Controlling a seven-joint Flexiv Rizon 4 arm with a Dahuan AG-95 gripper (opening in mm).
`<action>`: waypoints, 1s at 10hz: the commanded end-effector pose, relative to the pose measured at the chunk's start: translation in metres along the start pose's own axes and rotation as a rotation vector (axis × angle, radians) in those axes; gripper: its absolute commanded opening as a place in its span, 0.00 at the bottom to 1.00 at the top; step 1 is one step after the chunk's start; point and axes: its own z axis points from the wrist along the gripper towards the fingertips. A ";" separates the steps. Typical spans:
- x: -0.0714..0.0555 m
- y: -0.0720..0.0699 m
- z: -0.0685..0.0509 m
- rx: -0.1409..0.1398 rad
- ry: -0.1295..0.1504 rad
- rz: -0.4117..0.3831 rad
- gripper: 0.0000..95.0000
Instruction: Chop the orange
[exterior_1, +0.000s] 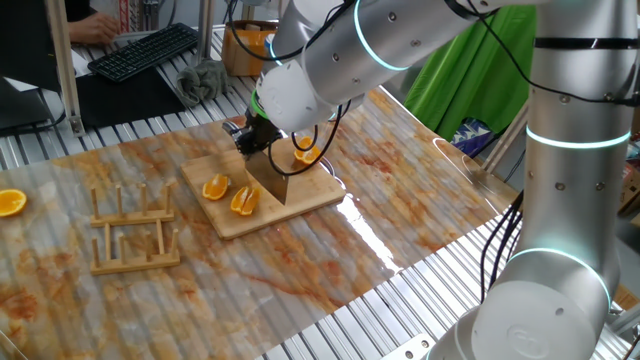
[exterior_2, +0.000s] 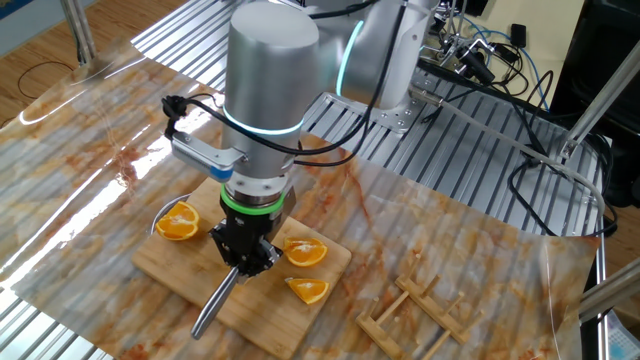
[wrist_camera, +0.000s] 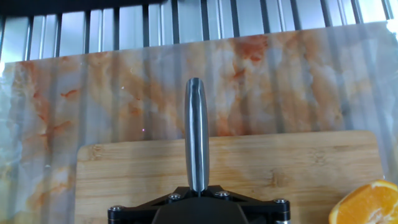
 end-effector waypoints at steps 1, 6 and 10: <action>0.001 -0.001 -0.001 0.012 0.001 0.001 0.00; 0.002 0.000 0.000 0.013 0.005 0.010 0.00; 0.003 0.000 0.000 0.026 0.006 0.013 0.00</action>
